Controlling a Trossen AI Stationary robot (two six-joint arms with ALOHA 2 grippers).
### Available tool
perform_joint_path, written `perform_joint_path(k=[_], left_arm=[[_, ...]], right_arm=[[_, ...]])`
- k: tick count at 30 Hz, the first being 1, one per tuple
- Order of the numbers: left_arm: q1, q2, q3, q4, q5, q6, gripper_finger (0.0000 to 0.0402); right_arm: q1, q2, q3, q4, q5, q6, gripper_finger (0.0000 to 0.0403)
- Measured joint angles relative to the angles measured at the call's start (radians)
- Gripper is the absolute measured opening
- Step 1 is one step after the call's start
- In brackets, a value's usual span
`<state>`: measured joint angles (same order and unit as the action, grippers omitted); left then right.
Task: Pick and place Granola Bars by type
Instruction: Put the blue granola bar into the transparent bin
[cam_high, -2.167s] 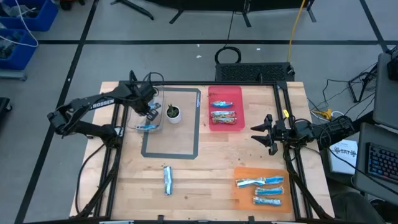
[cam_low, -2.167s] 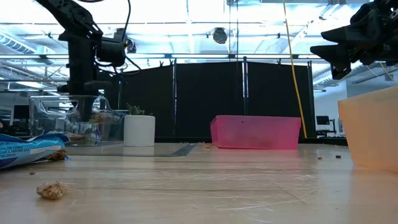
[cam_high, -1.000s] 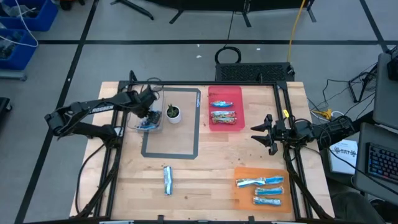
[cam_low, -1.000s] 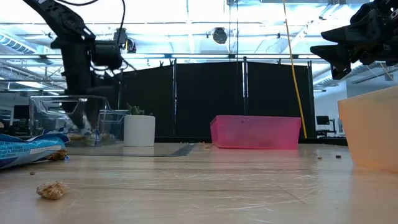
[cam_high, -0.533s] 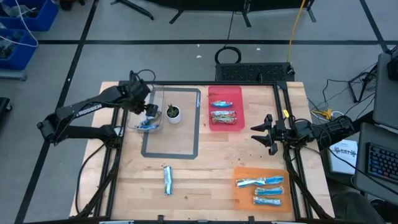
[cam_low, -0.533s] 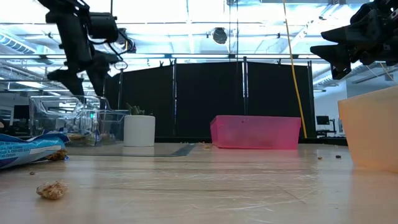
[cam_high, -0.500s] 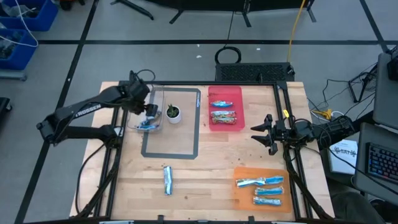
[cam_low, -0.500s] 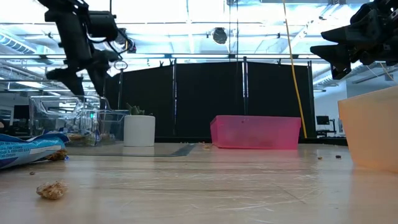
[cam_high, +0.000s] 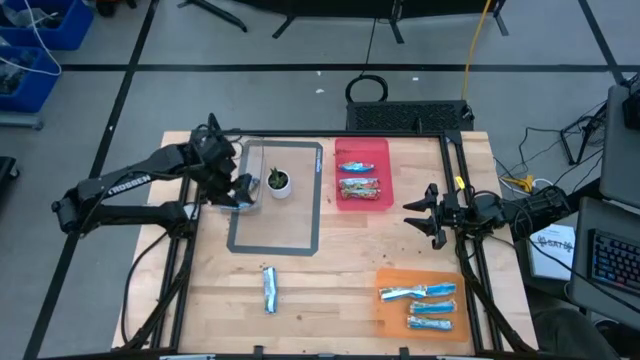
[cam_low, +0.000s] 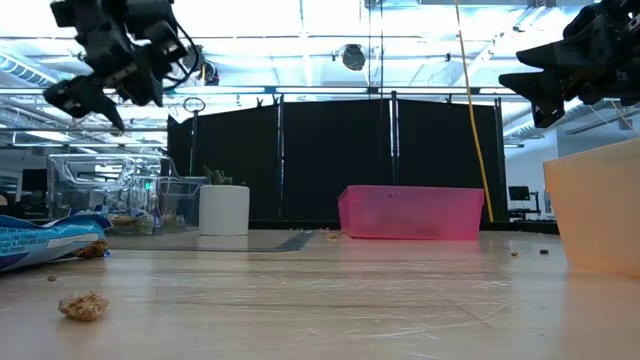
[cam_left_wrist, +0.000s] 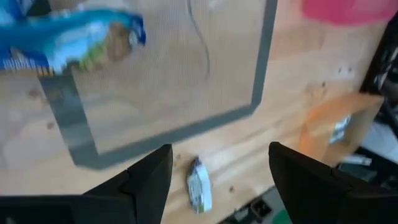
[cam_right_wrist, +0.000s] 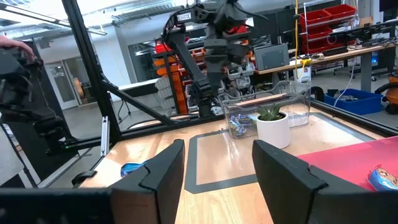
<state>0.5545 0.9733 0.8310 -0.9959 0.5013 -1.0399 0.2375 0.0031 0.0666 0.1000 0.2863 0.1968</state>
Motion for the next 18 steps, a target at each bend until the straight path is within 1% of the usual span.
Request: perform_joint_path(k=[3, 9, 13, 15, 18], left_arm=[[-0.068, -0.032, 0.0, -0.012, -0.026, -0.043, 0.0269], [-0.221, -0.077, 0.0, -0.104, -0.178, -0.196, 0.0269], [-0.339, -0.078, 0.0, -0.127, -0.233, -0.29, 0.0269], [-0.389, -0.069, 0.019, -0.137, -0.282, -0.311, 0.0269], [-0.444, -0.045, 0.083, -0.169, -0.371, -0.327, 0.0269]], right_arm=[[0.0, 0.0, 0.0, 0.0, 0.0, 0.0, 0.0183], [0.0, 0.0, 0.0, 0.0, 0.0, 0.0, 0.0183], [0.0, 0.0, 0.0, 0.0, 0.0, 0.0, 0.0183], [0.0, 0.0, 0.0, 0.0, 0.0, 0.0, 0.0183], [0.0, 0.0, 0.0, 0.0, 0.0, 0.0, 0.0183]])
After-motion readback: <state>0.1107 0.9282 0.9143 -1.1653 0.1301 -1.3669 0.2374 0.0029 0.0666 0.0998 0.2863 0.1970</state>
